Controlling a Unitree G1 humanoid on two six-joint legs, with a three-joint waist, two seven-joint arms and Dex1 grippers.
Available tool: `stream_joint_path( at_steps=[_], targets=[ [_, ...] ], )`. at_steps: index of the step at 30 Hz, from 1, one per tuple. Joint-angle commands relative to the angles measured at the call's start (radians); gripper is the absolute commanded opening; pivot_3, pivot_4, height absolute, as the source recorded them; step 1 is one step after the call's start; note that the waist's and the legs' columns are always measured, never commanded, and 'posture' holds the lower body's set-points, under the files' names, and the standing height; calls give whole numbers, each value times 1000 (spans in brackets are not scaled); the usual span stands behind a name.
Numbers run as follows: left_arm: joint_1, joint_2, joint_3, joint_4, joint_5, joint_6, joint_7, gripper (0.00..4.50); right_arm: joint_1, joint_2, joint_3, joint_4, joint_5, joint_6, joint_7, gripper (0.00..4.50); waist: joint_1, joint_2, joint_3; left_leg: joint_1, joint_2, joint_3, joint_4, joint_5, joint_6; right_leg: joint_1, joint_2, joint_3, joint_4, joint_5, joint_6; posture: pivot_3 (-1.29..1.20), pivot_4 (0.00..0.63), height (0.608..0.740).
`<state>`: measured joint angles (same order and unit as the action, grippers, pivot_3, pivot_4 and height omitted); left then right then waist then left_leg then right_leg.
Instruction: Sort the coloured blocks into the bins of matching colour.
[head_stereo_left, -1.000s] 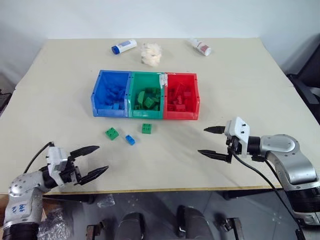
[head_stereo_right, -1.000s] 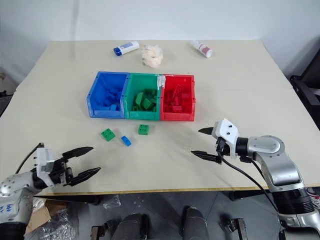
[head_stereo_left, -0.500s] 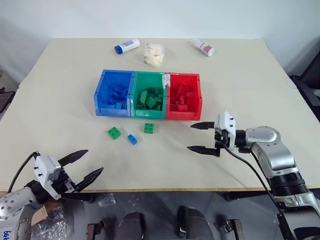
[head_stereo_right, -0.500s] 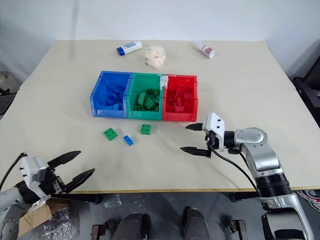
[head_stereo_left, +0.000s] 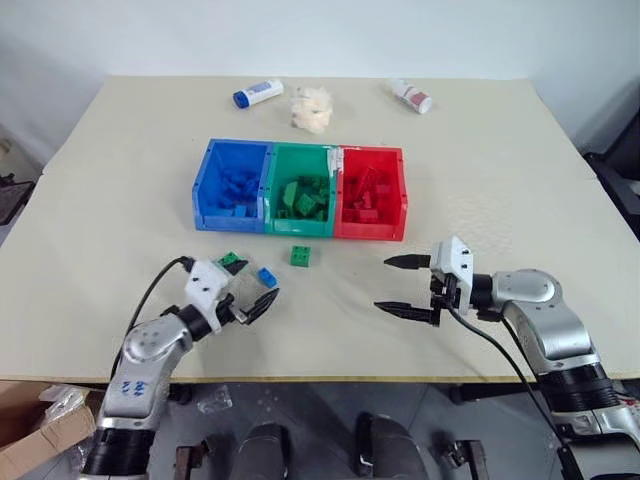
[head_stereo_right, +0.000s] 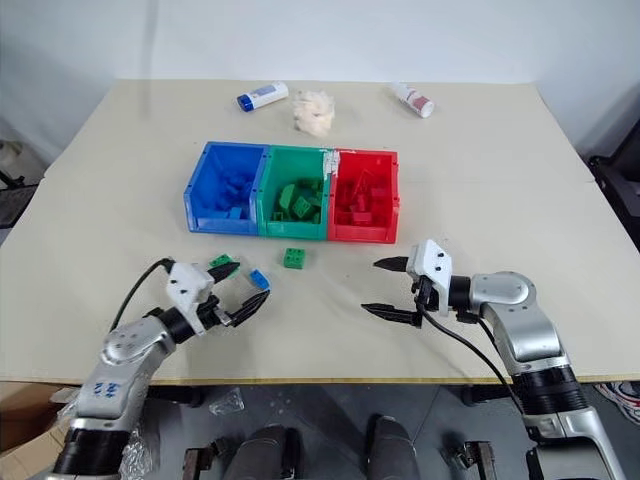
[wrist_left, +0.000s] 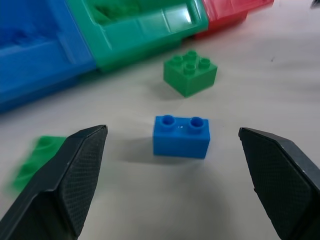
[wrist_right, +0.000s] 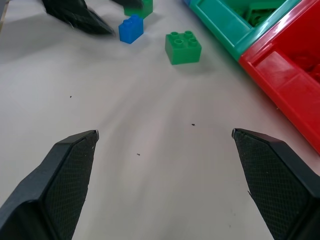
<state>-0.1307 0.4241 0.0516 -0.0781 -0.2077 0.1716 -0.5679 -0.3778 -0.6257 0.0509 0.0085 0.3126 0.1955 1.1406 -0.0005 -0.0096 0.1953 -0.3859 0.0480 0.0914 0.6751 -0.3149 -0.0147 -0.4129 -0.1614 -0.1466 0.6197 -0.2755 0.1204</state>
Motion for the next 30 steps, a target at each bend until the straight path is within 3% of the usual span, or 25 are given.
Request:
stream_joint_path(
  at_steps=[1,7,10,18,21,25,30],
  targets=[
    [-45,-9,-37,83,32,-65,-24,4500,35,-16,-50,-71,23,1,-34,4474,1,0,0,0,0,0,0,0,0,0,0,0,0,0,0,0,150,740],
    [-128,-15,-76,177,56,-65,-43,4500,72,-13,-61,-120,29,17,-74,4474,19,0,0,0,0,0,5,-1,1,2,0,0,0,1,1,0,150,740],
    [-139,-19,-83,195,45,-93,-74,3895,84,-15,-65,-131,32,19,-85,4500,25,1,0,0,0,0,5,-1,2,2,0,1,0,1,1,0,150,740],
    [-159,-13,-64,168,14,-98,-115,1466,93,-6,-86,-124,74,5,-76,4500,25,1,0,0,0,0,6,-1,2,2,0,1,0,2,2,0,150,740],
    [-176,19,-71,115,31,-63,-124,1477,85,4,-89,-114,82,4,-84,4500,24,1,0,-1,0,0,5,-1,2,2,0,1,0,2,2,0,150,740],
    [-217,2,15,54,-30,7,-44,1477,65,31,-95,-105,102,2,-103,4500,23,0,0,-1,0,0,5,-1,2,1,0,1,0,2,2,0,150,740],
    [-332,26,93,125,-28,26,34,1477,2,105,-130,-81,146,-5,-166,4500,23,0,0,-1,0,0,6,-1,2,1,0,1,0,2,2,0,150,740]
  ],
)
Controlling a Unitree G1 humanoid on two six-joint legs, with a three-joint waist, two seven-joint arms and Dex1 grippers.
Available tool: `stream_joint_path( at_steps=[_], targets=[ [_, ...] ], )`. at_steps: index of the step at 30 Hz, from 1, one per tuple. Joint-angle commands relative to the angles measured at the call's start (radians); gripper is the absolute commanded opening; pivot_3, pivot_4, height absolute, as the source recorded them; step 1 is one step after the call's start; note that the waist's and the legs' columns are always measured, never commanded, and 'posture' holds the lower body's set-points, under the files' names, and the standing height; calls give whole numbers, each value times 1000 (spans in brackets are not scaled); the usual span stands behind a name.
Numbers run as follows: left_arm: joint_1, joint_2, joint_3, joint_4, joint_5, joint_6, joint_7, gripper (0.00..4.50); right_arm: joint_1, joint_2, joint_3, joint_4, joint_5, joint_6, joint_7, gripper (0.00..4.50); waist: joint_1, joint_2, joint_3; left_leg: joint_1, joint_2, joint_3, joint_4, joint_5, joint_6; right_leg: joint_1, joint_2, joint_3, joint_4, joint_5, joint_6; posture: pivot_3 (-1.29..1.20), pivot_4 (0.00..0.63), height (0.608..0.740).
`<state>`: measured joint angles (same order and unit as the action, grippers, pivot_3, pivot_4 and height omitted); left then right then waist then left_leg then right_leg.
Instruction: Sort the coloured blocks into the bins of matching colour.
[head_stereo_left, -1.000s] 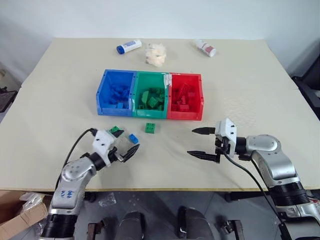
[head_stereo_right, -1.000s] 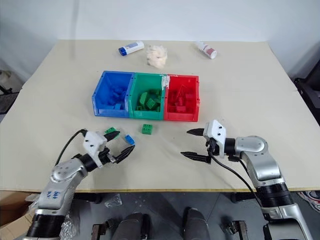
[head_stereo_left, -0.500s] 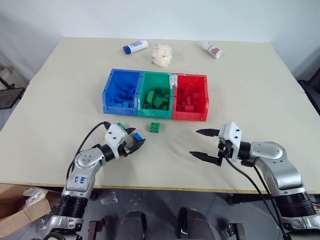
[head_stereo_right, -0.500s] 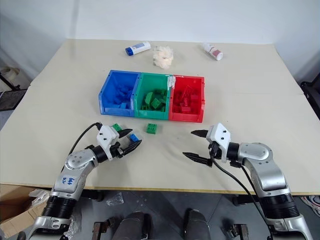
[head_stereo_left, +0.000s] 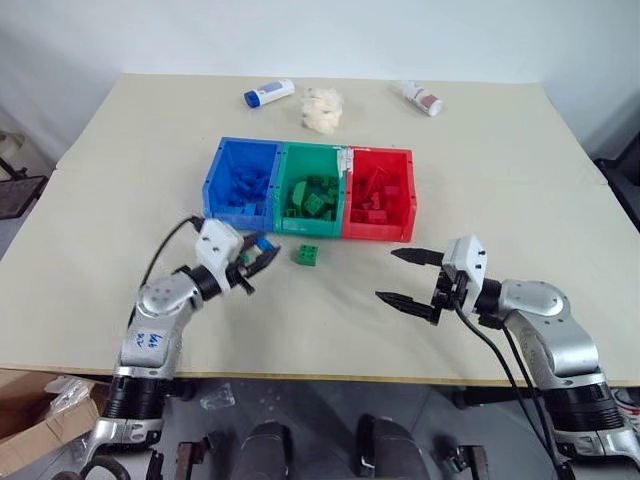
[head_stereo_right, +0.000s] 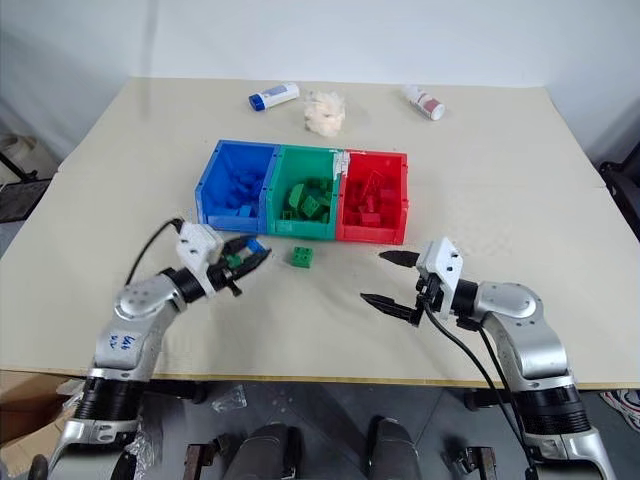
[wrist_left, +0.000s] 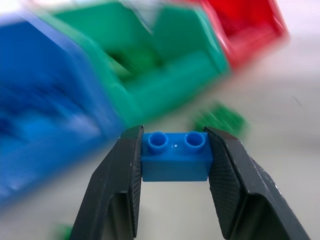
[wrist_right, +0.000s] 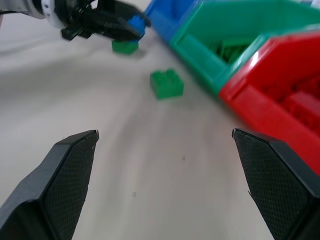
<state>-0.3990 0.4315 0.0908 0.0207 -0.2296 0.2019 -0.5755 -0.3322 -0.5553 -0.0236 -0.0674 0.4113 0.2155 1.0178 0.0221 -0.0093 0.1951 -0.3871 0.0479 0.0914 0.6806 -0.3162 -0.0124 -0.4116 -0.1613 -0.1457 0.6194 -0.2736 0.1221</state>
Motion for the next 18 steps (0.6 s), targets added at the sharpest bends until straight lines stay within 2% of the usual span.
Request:
stream_joint_path(
  at_steps=[1,4,6,10,13,14,18],
  targets=[
    [-112,25,63,77,-2,-10,49,1477,-67,59,-68,8,57,-26,-65,4500,0,0,0,0,0,0,0,0,0,0,0,0,0,0,0,0,150,740],
    [-204,29,68,201,16,-57,56,1477,-100,92,-80,34,58,-32,-89,4500,1,0,0,0,0,0,0,0,0,0,0,0,0,0,0,0,150,740],
    [-283,23,70,336,40,-114,84,2207,-106,98,-70,40,49,-38,-87,4500,3,0,0,0,0,0,0,0,0,0,0,0,-1,0,1,0,150,740],
    [-365,10,46,516,62,-196,62,3351,-108,109,-60,37,49,-38,-87,4500,-1,0,0,-2,-1,1,0,-1,1,0,0,0,-3,1,2,0,150,740],
    [-373,7,31,539,46,-215,-4,4311,-108,108,-55,32,49,-35,-81,4500,-5,0,0,-2,-1,1,0,-1,1,0,0,0,-3,1,2,0,150,740],
    [-360,14,35,514,33,-208,-25,4476,-106,106,-56,29,51,-34,-80,4500,-6,0,0,-2,-1,1,0,-1,1,0,1,0,-3,1,2,0,150,740],
    [-284,76,21,412,40,-152,-98,4476,-104,92,-54,28,55,-27,-61,4500,-15,0,0,-2,-1,1,-1,-1,1,-1,0,0,-3,1,2,0,150,740]
  ],
)
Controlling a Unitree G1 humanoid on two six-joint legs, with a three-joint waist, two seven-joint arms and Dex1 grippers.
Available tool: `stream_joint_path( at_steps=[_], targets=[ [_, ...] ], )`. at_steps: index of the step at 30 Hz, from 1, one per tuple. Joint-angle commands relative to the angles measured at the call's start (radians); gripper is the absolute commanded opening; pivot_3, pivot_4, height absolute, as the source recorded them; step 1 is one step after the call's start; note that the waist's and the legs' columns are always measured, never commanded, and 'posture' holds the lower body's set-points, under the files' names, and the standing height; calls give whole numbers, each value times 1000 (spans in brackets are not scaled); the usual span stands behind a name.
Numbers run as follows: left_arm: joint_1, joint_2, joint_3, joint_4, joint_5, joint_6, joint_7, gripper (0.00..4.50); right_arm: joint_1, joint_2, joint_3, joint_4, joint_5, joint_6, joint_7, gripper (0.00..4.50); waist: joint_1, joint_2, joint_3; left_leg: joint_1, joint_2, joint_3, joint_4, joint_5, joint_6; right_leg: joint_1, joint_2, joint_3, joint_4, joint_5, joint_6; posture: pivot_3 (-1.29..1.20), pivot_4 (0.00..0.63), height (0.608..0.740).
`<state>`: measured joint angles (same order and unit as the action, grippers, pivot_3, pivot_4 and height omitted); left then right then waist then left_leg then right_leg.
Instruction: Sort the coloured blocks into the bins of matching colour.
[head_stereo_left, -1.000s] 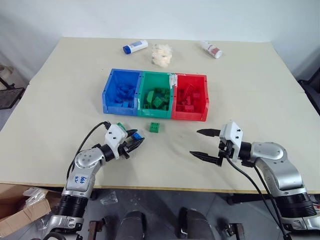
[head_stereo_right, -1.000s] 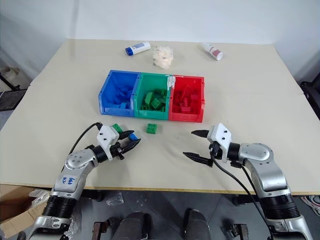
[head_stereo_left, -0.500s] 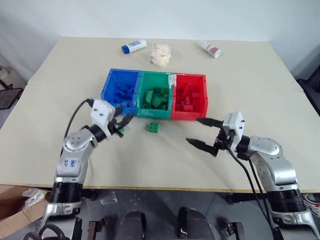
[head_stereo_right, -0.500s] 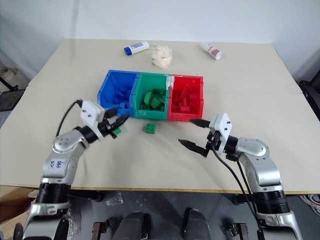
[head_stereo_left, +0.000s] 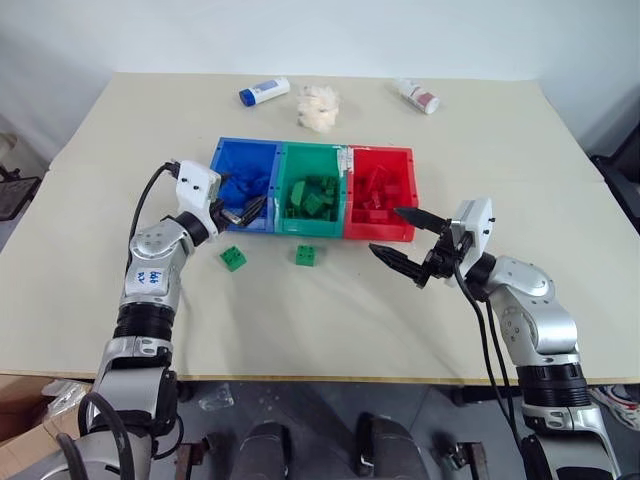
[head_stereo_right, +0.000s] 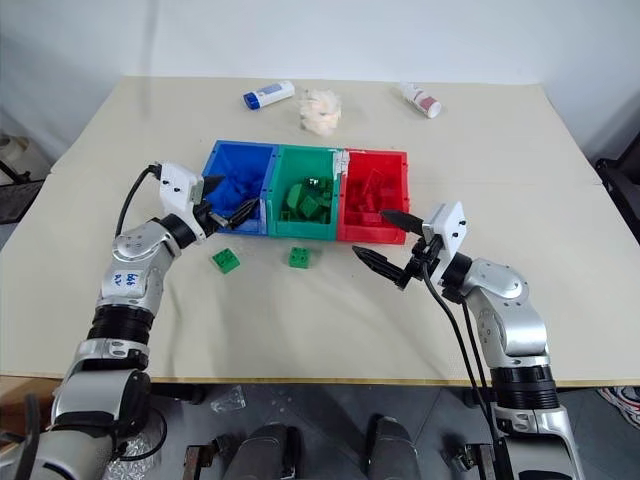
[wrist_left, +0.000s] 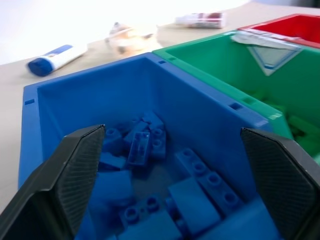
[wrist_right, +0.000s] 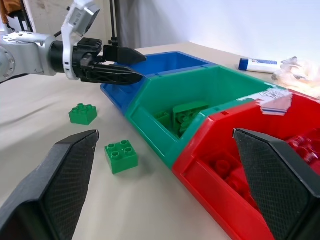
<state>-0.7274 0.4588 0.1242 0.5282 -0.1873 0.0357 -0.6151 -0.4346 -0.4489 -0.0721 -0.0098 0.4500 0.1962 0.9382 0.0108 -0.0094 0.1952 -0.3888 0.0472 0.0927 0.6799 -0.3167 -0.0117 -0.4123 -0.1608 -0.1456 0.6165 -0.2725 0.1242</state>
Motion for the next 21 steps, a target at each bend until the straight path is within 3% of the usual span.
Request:
stream_joint_path(
  at_steps=[1,11,16,21],
  targets=[
    [68,64,-6,-121,-10,14,-76,4476,2,-24,-1,-29,18,1,35,4500,-10,0,0,0,0,0,0,0,0,0,0,0,0,0,0,0,150,740],
    [502,279,202,-550,-237,225,-265,4476,-21,-91,53,44,3,-6,199,4500,-27,0,0,1,1,1,-1,0,0,-1,0,2,1,0,0,0,150,740],
    [740,330,340,-567,-253,204,-319,4476,-35,-99,70,81,-10,-20,237,4500,-26,0,0,1,1,1,-1,-1,0,-1,0,2,1,0,0,0,150,740],
    [860,332,398,-584,-277,195,-354,4476,-55,-91,82,107,-21,-26,256,4500,-21,1,0,1,2,1,-1,-2,0,-2,0,3,0,0,-1,0,150,740]
  ],
)
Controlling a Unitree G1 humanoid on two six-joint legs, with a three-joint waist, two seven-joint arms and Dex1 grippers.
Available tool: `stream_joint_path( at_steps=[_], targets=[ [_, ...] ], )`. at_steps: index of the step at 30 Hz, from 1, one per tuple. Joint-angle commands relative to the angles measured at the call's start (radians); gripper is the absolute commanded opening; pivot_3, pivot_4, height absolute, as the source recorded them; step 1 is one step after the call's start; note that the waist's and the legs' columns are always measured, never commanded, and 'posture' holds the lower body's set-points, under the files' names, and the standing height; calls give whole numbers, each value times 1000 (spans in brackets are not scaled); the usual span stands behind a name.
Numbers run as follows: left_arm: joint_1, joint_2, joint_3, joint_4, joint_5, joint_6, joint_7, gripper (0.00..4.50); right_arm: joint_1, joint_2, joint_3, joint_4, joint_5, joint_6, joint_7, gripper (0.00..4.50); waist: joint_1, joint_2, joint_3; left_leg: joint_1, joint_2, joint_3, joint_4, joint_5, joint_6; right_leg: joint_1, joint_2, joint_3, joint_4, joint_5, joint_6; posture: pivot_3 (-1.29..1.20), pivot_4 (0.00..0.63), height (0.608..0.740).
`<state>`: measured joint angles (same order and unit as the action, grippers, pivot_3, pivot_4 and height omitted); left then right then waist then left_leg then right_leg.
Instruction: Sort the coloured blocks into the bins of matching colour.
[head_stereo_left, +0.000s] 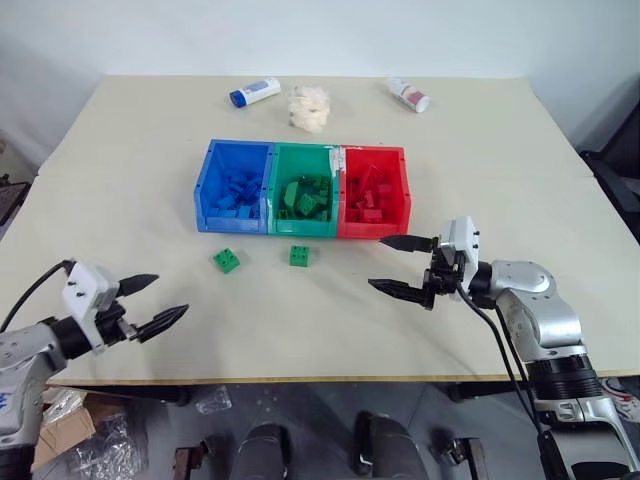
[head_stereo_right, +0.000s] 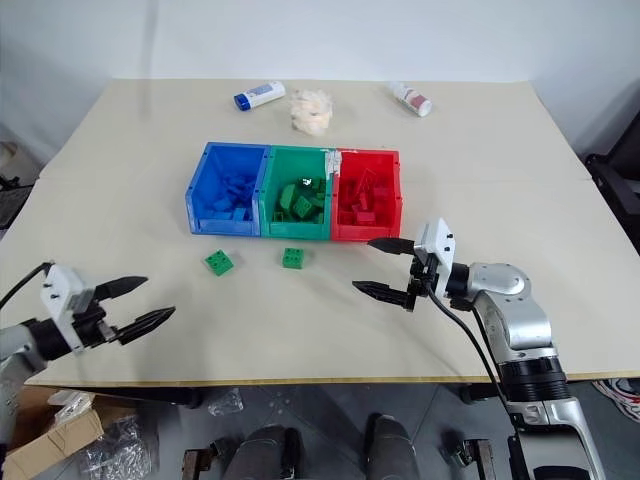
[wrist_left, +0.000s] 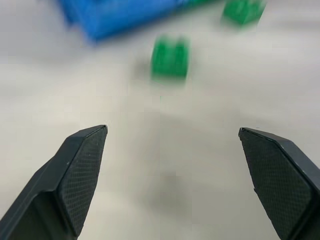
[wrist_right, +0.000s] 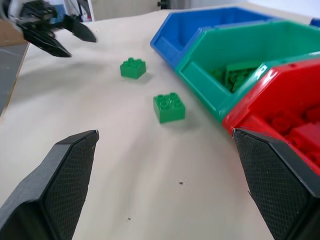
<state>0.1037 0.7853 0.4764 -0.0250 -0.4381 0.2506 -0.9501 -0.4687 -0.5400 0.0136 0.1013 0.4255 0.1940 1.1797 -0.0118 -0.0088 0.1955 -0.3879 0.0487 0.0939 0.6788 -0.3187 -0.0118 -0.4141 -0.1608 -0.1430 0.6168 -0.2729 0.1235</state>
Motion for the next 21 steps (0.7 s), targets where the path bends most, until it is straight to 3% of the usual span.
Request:
stream_joint_path(
  at_steps=[1,9,13,21],
  targets=[
    [35,5,48,-31,-26,-22,-18,4476,-26,2,-2,1,1,-25,16,4500,3,0,0,0,0,0,0,0,0,0,0,0,0,0,0,0,150,740],
    [-83,-24,-46,18,18,-33,44,4476,-40,4,7,21,-5,-39,21,4500,10,0,0,0,0,0,1,-1,0,0,0,0,1,0,0,0,150,740],
    [-274,-114,-196,177,90,-110,58,4476,-30,4,4,7,-5,-37,10,4500,12,0,0,0,0,1,1,-1,0,0,0,1,2,0,0,0,150,740],
    [-494,-188,-315,460,179,-237,50,4476,0,-2,-14,-28,-5,-36,-23,4500,5,-1,-1,0,0,3,1,-1,0,-1,1,1,2,0,0,0,150,740]
  ],
)
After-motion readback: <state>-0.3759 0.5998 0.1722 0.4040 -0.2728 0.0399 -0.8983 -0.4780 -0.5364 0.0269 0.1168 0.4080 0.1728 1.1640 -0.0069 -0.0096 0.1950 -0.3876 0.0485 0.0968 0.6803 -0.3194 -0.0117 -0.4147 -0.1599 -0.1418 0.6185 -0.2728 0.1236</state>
